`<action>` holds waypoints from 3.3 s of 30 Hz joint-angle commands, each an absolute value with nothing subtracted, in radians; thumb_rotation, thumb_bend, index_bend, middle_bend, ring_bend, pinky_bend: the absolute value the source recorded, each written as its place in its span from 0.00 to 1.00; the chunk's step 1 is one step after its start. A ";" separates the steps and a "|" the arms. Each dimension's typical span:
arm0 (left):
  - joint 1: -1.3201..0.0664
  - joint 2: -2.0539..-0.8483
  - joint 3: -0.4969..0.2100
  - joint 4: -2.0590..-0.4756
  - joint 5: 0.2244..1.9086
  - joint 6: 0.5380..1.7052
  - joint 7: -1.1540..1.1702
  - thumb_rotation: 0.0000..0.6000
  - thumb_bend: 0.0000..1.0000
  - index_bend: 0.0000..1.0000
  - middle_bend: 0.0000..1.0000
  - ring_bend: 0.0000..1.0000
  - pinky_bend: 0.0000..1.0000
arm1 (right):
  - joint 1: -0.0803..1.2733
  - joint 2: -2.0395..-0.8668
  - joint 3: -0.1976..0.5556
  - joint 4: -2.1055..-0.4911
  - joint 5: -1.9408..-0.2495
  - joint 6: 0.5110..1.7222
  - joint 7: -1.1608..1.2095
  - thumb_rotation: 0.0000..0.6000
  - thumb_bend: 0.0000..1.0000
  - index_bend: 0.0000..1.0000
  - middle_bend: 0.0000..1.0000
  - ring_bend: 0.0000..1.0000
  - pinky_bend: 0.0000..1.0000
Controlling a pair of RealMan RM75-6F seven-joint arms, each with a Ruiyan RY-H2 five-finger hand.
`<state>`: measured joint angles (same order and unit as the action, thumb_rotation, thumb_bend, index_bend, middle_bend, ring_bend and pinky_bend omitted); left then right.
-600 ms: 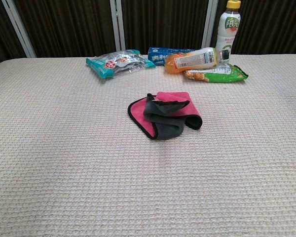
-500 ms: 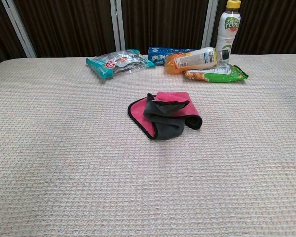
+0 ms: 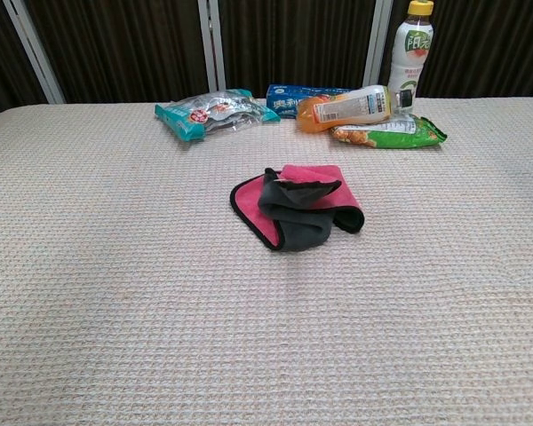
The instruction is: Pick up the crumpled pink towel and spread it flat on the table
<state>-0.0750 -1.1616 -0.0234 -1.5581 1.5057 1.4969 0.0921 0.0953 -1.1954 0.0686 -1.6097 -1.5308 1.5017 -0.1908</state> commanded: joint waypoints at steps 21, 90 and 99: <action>-0.080 -1.165 -0.048 -1.533 1.463 1.483 0.064 1.00 0.00 0.00 0.00 0.00 0.01 | 0.134 -1.258 0.095 -1.549 -1.560 1.504 -0.125 1.00 0.24 0.19 0.00 0.00 0.09; -0.135 -1.208 -0.057 -1.533 1.455 1.426 0.071 1.00 0.00 0.00 0.00 0.00 0.01 | 0.605 -1.978 0.289 -1.207 -1.365 1.237 -0.149 1.00 0.39 0.56 0.13 0.06 0.14; -0.136 -1.210 -0.053 -1.535 1.460 1.427 0.069 1.00 0.00 0.00 0.00 0.00 0.01 | 0.612 -1.986 0.279 -1.230 -1.380 1.255 -0.167 1.00 0.39 0.60 0.16 0.07 0.14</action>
